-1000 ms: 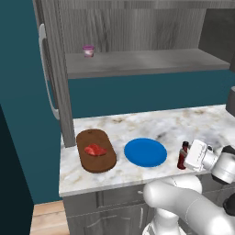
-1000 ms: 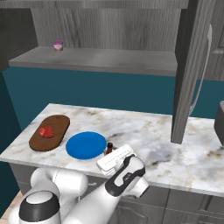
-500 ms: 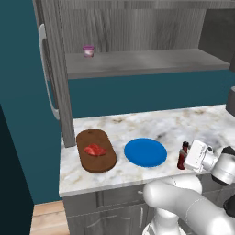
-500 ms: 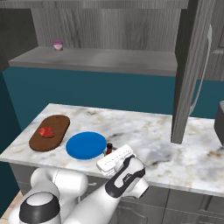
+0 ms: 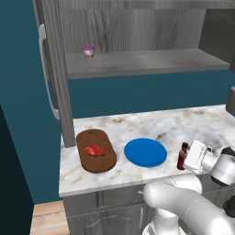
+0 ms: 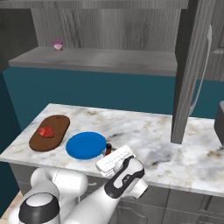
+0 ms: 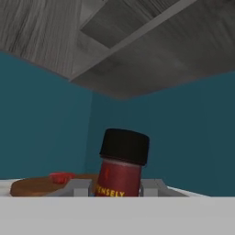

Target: Pick the steak from the plate and place it on the cutting board. Then pick the condiment bottle from the cabinet and place it next to the cutting board.

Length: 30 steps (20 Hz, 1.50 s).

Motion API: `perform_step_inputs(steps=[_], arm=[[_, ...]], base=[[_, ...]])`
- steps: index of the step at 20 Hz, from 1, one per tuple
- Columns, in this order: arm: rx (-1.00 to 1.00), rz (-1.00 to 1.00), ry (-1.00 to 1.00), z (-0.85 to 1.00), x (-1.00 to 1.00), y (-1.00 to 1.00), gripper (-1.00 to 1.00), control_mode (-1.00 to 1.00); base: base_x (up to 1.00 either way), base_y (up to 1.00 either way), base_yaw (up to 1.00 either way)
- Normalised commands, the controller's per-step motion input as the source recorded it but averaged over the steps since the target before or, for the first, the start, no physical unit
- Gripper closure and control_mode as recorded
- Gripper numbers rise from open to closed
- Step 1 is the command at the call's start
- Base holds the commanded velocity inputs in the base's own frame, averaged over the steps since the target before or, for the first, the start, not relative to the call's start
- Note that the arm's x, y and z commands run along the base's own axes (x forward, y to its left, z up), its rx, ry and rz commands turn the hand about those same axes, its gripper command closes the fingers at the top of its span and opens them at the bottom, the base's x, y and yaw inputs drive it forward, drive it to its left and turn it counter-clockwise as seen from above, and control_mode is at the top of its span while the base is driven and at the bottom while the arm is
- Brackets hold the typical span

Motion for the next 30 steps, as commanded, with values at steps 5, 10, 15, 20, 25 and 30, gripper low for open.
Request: perform_step_inputs(steps=[5, 10, 15, 20, 25, 30], arm=[[0.00, 0.00, -0.02, -0.16, 0.00, 0.06, 1.00, -1.00], [0.00, 0.00, -0.02, -0.14, -0.06, 0.01, 1.00, -1.00], [0.00, 0.01, -0.01, -0.14, -0.06, 0.00, 1.00, -1.00], [0.00, 0.00, -0.01, -0.16, -0.02, 0.01, 1.00, -1.00], [0.00, 0.00, 0.00, -0.13, 0.00, 0.03, 1.00, -1.00], [0.00, 0.00, 0.00, -0.07, 0.00, 0.02, 1.00, -1.00]], base=[[0.00, 0.00, 0.00], [0.00, 0.00, 0.00], [0.00, 0.00, 0.00], [0.00, 0.00, 0.00], [0.00, 0.00, 0.00], [0.00, 0.00, 0.00]])
